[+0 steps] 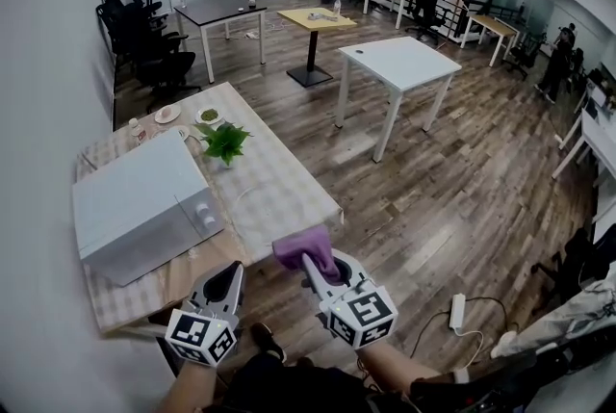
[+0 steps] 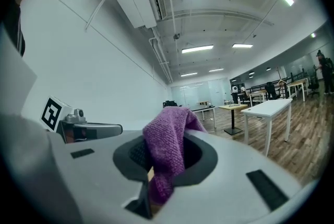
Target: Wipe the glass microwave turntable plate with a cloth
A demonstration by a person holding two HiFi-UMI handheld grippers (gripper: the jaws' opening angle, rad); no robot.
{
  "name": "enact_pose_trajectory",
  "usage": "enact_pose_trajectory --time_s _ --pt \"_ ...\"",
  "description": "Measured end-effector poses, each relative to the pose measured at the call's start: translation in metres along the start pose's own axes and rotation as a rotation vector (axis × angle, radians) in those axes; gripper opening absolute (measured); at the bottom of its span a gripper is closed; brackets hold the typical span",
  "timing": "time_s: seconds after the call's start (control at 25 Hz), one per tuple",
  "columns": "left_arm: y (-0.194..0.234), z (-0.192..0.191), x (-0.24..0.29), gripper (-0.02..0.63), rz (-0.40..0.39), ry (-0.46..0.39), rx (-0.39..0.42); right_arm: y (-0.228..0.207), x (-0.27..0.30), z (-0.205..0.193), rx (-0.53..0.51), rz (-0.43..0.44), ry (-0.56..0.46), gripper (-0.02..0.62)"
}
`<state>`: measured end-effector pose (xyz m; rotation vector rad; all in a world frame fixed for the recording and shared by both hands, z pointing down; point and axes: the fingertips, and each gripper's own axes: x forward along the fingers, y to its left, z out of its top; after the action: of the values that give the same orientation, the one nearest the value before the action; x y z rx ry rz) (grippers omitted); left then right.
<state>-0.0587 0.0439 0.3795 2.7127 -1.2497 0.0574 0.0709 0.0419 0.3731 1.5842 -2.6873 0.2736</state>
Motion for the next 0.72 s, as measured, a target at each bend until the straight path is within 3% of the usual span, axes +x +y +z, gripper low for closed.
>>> enact_pose_trajectory --time_s 0.16,0.72 --pt "0.027 0.009 0.013 0.006 0.014 0.007 0.045 -0.002 0.029 0.008 -0.015 -0.008 0.007 0.066" --pt "0.124 0.025 0.066 0.006 0.042 -0.037 0.018 -0.017 0.142 0.016 -0.071 0.002 0.055 0.066"
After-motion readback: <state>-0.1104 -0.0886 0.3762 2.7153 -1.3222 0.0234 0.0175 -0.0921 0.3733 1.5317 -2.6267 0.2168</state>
